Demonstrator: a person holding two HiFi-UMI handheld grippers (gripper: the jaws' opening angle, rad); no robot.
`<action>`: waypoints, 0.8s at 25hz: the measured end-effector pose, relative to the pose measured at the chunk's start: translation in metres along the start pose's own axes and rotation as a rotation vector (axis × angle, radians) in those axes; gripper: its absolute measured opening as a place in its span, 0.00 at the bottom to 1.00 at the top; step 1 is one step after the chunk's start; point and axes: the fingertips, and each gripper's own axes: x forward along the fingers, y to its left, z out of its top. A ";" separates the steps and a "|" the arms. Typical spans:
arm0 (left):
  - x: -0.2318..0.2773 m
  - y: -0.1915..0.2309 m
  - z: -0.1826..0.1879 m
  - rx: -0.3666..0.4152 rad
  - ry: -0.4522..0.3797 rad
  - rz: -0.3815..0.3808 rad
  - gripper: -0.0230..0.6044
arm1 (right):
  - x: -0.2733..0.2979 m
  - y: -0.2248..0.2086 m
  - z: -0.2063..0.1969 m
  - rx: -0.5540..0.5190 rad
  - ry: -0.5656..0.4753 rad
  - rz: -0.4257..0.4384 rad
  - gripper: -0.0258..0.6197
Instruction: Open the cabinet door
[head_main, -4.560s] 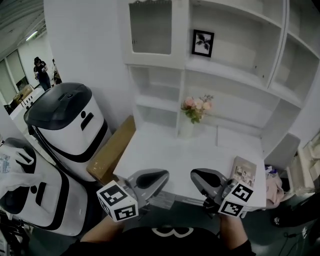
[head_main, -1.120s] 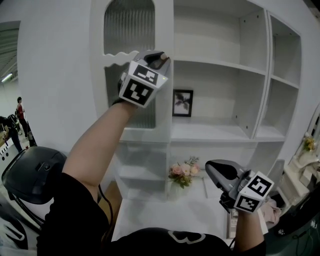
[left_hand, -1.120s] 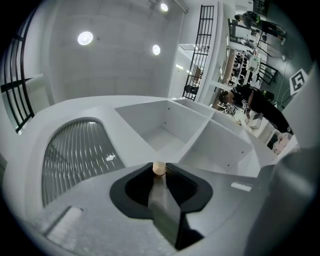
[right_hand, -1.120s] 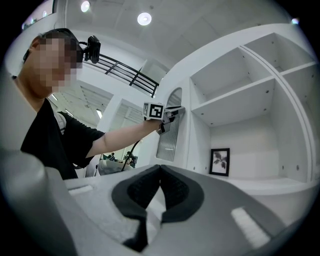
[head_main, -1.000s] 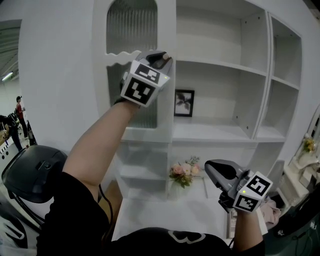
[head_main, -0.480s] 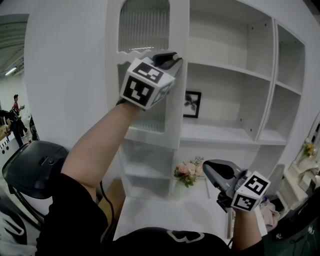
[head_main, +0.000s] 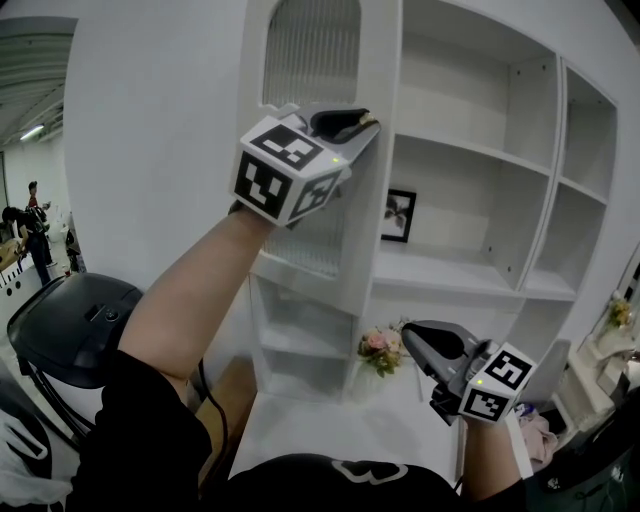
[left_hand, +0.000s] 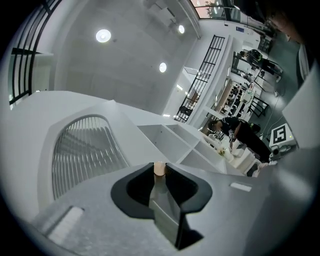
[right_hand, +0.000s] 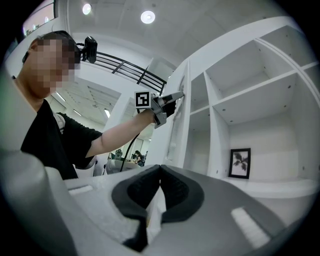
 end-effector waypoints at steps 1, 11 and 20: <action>-0.004 0.000 0.003 -0.003 -0.007 -0.004 0.16 | 0.001 0.001 0.001 -0.001 -0.002 0.001 0.04; -0.056 0.004 0.029 -0.061 -0.074 -0.042 0.16 | 0.015 0.015 0.010 -0.009 -0.025 0.032 0.04; -0.116 0.019 0.049 -0.161 -0.157 -0.114 0.16 | 0.040 0.038 -0.011 0.018 -0.009 0.131 0.04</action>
